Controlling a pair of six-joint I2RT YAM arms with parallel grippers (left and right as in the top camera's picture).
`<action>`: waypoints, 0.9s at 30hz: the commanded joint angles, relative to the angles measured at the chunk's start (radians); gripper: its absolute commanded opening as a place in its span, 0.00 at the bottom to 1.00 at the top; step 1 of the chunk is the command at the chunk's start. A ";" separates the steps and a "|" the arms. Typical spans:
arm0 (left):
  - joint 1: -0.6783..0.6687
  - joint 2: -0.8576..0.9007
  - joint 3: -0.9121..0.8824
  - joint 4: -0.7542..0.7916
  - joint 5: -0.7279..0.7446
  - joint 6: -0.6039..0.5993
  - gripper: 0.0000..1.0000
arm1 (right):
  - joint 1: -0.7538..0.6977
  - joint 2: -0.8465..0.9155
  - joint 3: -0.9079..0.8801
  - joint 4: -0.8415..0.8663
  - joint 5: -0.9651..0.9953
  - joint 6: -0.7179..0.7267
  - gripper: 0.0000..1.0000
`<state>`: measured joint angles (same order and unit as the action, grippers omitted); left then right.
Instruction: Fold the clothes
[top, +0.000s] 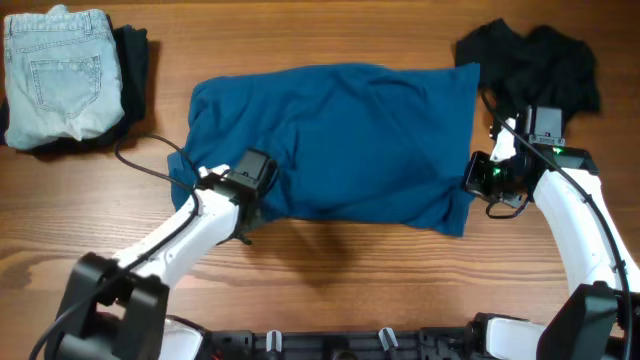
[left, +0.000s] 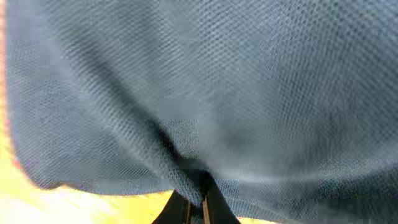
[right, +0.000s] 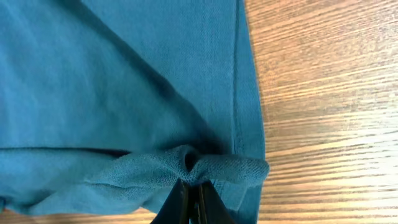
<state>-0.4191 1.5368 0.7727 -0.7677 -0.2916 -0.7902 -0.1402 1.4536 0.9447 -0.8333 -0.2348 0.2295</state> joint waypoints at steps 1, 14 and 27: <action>0.006 -0.114 0.135 -0.085 -0.059 0.006 0.04 | 0.005 -0.013 0.056 -0.036 -0.018 -0.033 0.04; 0.068 -0.544 0.486 -0.221 -0.103 0.136 0.04 | 0.005 -0.252 0.339 -0.333 -0.085 -0.093 0.04; 0.243 -0.821 0.526 -0.204 -0.114 0.162 0.04 | 0.005 -0.352 0.555 -0.468 -0.049 -0.099 0.04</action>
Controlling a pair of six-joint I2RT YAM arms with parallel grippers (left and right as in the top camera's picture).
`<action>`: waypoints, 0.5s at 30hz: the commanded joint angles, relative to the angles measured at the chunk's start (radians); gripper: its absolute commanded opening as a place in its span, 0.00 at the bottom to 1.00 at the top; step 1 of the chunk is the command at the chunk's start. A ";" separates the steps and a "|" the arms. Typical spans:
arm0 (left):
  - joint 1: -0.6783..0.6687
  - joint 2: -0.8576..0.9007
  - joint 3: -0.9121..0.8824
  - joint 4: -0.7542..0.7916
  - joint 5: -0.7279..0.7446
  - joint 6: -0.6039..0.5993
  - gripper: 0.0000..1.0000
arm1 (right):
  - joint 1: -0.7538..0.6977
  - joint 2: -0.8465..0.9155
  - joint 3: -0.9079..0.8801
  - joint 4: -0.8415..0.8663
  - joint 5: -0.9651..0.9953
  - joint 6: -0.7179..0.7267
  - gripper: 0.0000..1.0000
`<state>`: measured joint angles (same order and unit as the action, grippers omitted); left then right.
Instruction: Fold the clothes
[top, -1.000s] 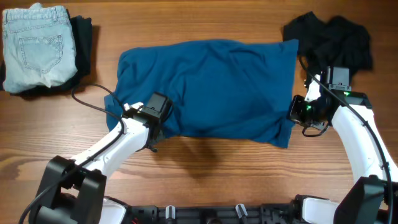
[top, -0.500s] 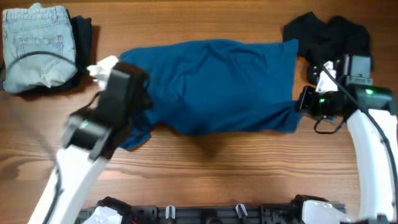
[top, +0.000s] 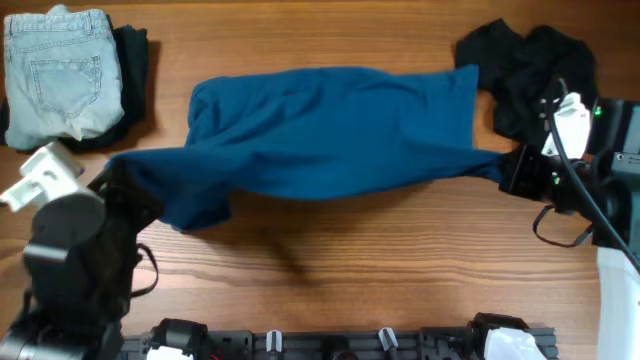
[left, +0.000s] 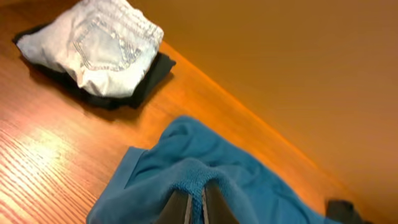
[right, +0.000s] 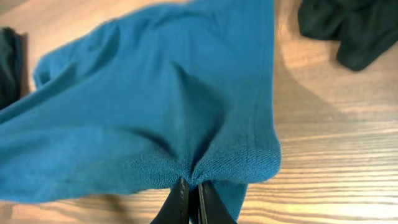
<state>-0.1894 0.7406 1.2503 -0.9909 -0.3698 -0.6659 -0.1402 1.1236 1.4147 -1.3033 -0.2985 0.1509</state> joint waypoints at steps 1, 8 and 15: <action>0.013 -0.027 0.063 0.022 -0.040 0.038 0.04 | 0.005 -0.021 0.115 0.000 0.036 -0.021 0.04; 0.013 -0.028 0.082 -0.019 -0.040 0.038 0.04 | 0.005 -0.019 0.138 -0.092 0.123 -0.016 0.04; 0.013 -0.012 0.081 -0.148 -0.151 0.029 0.04 | -0.103 0.048 0.127 -0.154 0.170 0.006 0.04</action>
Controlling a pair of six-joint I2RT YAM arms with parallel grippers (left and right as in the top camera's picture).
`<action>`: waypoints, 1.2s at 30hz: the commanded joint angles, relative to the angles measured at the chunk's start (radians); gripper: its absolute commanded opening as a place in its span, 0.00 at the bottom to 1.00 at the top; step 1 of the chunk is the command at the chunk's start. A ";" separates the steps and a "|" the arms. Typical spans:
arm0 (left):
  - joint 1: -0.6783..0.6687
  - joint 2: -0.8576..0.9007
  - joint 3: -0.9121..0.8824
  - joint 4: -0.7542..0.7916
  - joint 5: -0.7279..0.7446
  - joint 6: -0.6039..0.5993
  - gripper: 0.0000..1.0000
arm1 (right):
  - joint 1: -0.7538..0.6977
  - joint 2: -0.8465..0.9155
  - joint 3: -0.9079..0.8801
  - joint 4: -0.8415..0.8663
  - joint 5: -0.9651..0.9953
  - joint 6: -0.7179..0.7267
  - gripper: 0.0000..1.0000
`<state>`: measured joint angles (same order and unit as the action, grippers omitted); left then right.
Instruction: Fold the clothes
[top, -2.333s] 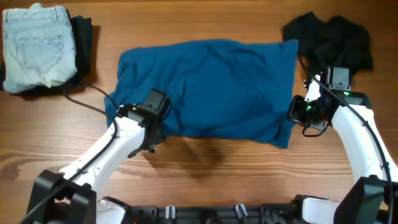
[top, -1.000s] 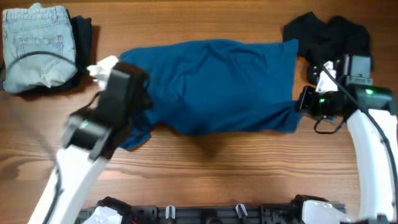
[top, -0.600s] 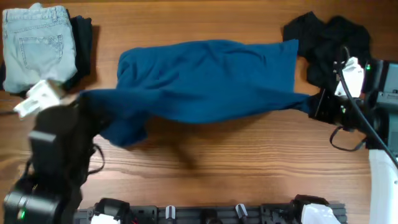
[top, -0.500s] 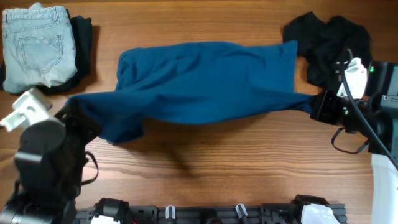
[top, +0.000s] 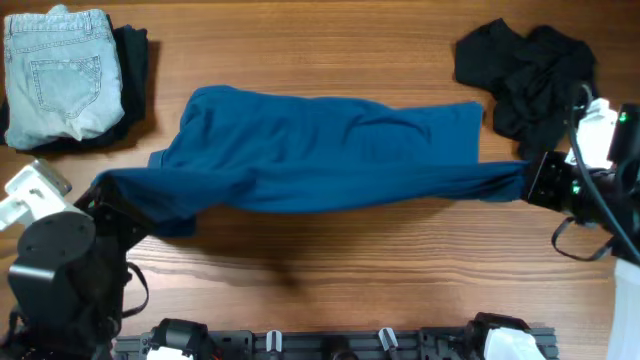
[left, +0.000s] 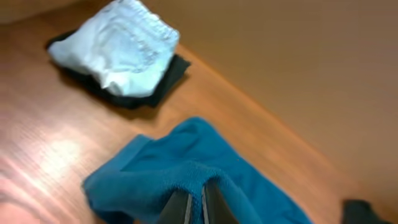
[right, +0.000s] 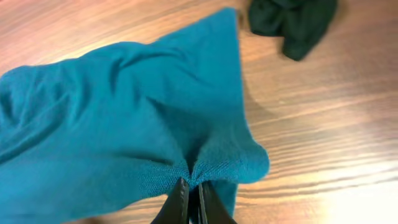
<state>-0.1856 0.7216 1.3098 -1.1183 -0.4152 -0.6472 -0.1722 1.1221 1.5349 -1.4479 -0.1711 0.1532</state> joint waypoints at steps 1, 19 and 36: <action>0.010 0.014 0.022 -0.034 -0.126 -0.001 0.04 | -0.090 0.065 0.003 -0.010 0.037 0.003 0.05; 0.016 0.555 0.011 -0.056 -0.098 -0.072 0.04 | -0.135 0.179 -0.198 0.170 -0.056 -0.056 0.04; 0.153 0.309 0.011 -0.163 0.060 -0.064 0.04 | -0.135 0.030 -0.264 0.086 -0.113 -0.053 0.04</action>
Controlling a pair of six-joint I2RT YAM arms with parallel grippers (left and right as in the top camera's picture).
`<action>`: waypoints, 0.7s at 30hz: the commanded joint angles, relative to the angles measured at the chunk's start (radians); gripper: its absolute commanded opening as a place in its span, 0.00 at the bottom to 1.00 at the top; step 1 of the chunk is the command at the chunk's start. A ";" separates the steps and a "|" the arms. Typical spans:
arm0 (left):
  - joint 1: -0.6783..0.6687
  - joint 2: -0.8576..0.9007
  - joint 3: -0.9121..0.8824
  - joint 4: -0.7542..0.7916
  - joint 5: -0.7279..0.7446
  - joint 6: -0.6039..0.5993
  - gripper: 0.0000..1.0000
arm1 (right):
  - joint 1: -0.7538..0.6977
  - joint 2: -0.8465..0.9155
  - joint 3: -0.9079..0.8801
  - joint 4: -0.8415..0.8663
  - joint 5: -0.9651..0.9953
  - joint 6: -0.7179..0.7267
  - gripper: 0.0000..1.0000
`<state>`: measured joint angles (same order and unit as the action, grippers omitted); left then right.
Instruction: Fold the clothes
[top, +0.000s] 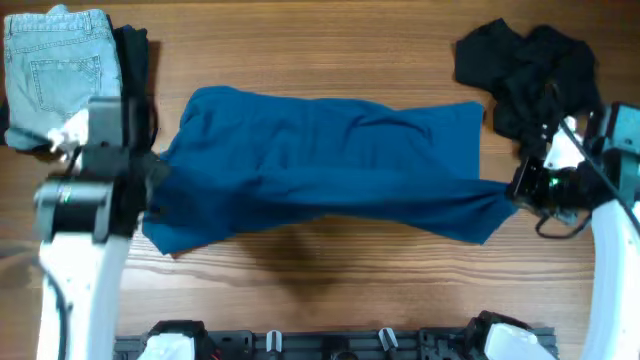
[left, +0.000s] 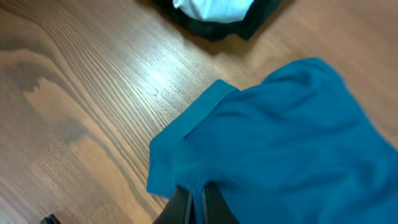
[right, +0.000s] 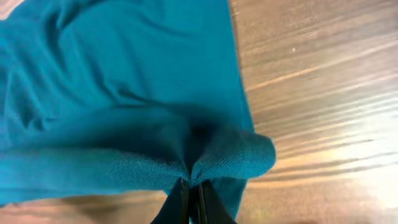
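Observation:
A blue shirt (top: 330, 160) lies stretched across the middle of the wooden table (top: 330, 260), its near edge doubled over. My left gripper (left: 194, 198) is shut on its left end, the cloth bunched between the fingers; overhead it sits at the shirt's left side (top: 150, 185). My right gripper (right: 192, 186) is shut on a pinch of the shirt's right end, seen overhead (top: 512, 190). Both ends are held just above the wood.
Folded light jeans (top: 55, 70) on dark folded clothes sit at the far left corner. A heap of black clothes (top: 530, 65) lies at the far right, just behind my right arm. Bare wood runs along the near edge.
Both grippers have come lower and farther back with the shirt. The left end moved right and toward the far side; the held edge now lies over the shirt's body instead of hanging taut.
Both grippers were shut on the shirt's near corners as it lay flat. Then they held those corners lifted and pulled apart, the near edge stretched into a band. Now the band is lowered onto the shirt, both grippers still holding.

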<state>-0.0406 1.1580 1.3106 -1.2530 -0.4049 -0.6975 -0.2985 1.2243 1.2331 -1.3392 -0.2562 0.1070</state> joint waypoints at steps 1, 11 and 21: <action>0.008 -0.158 0.011 -0.035 0.070 -0.013 0.04 | -0.009 -0.089 0.042 -0.031 -0.035 -0.006 0.04; 0.008 -0.215 0.007 -0.186 0.132 -0.013 0.04 | -0.009 -0.142 0.020 -0.153 -0.004 -0.026 0.04; 0.008 -0.055 -0.226 0.134 0.097 -0.013 0.04 | -0.009 -0.002 -0.069 0.114 0.000 -0.019 0.05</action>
<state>-0.0380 1.0489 1.1412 -1.2148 -0.2787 -0.7010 -0.2985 1.1816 1.1694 -1.2713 -0.2680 0.0998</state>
